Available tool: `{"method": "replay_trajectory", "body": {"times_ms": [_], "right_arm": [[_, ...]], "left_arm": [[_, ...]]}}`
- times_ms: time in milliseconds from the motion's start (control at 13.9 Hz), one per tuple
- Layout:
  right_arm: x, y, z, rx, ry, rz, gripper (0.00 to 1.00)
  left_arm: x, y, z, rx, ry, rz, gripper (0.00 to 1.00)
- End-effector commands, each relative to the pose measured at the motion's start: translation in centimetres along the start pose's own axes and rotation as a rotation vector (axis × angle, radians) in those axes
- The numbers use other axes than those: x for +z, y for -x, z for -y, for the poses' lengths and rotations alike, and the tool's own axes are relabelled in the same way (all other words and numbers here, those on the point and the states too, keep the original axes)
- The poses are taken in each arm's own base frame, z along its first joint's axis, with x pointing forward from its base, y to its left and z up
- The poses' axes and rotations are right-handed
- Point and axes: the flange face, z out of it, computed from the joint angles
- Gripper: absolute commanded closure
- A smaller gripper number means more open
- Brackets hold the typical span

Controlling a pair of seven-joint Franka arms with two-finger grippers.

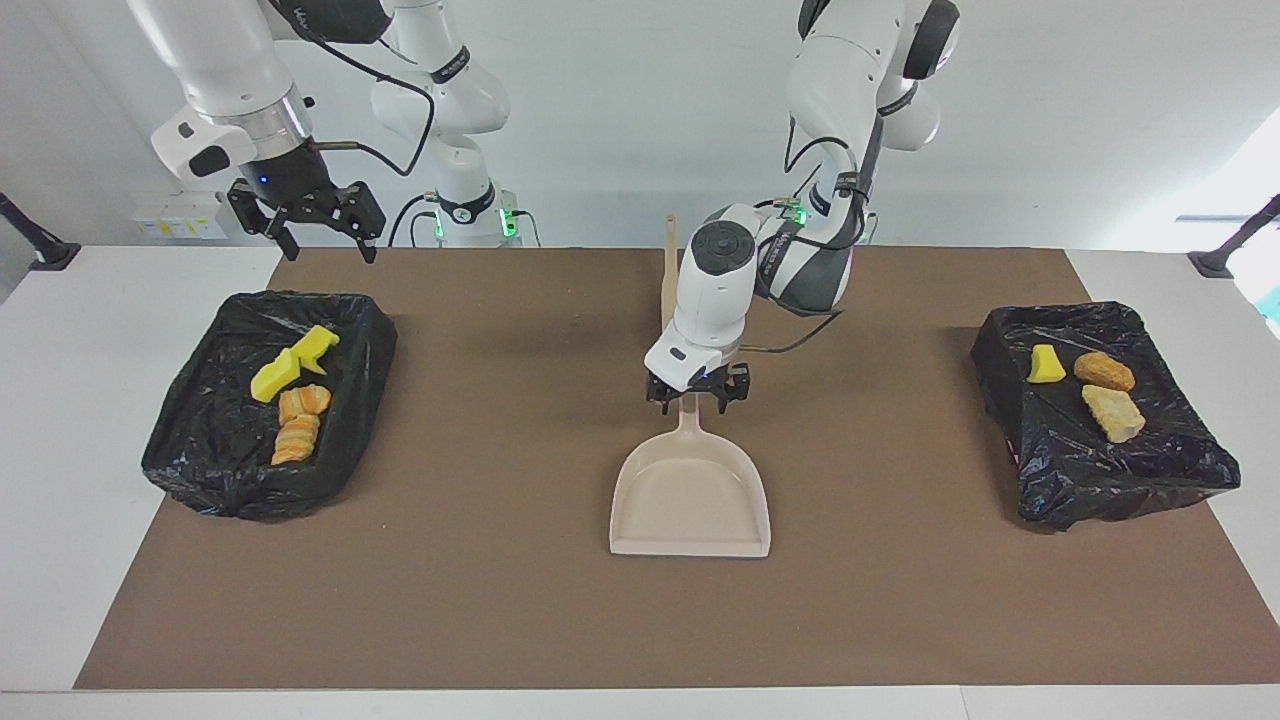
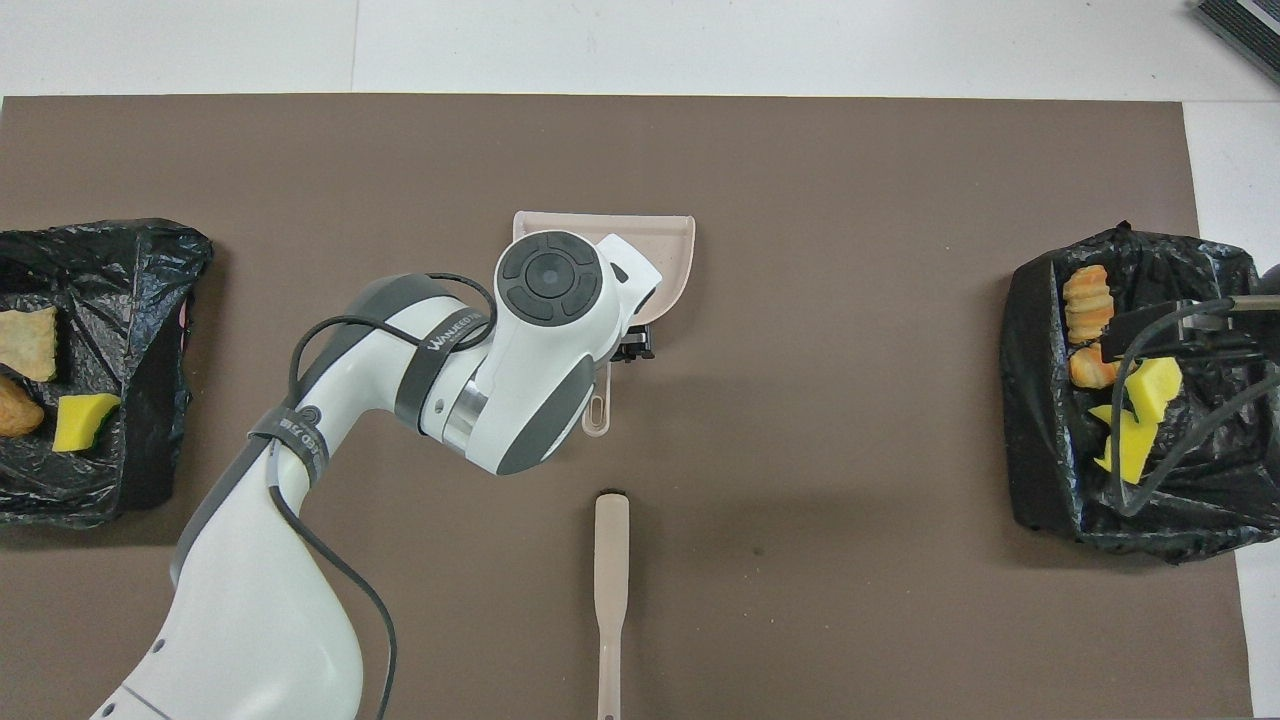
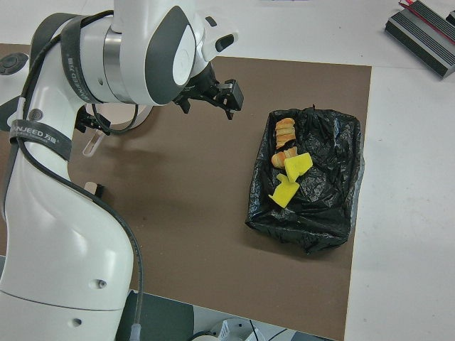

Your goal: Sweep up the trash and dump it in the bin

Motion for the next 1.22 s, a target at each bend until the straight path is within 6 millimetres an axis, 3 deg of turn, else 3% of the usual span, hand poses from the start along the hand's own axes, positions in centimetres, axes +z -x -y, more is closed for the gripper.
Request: {"method": "replay_trajectory", "body": {"times_ms": [0, 215, 718, 1076, 1148], "right_arm": [[-0.2, 0.5, -0.1, 0.018, -0.015, 0.009, 0.00], [-0.2, 0.5, -0.1, 0.018, -0.017, 0.009, 0.00], [-0.2, 0.5, -0.1, 0.018, -0.015, 0.009, 0.00], [-0.2, 0.5, -0.1, 0.018, -0.015, 0.009, 0.00], [-0.2, 0.5, -0.1, 0.018, -0.015, 0.009, 0.00]], "left_arm": [[-5.1, -1.0, 5.9, -0.077, -0.020, 0.022, 0.00], [-8.4, -1.6, 11.7, -0.136, -0.024, 0.025, 0.00], [-15.4, 0.5, 26.1, -0.014, -0.042, 0.110, 0.00], [-17.9, 1.2, 33.4, 0.027, -0.030, 0.119, 0.00], [-18.3, 1.4, 34.0, 0.033, -0.029, 0.114, 0.00]]}}
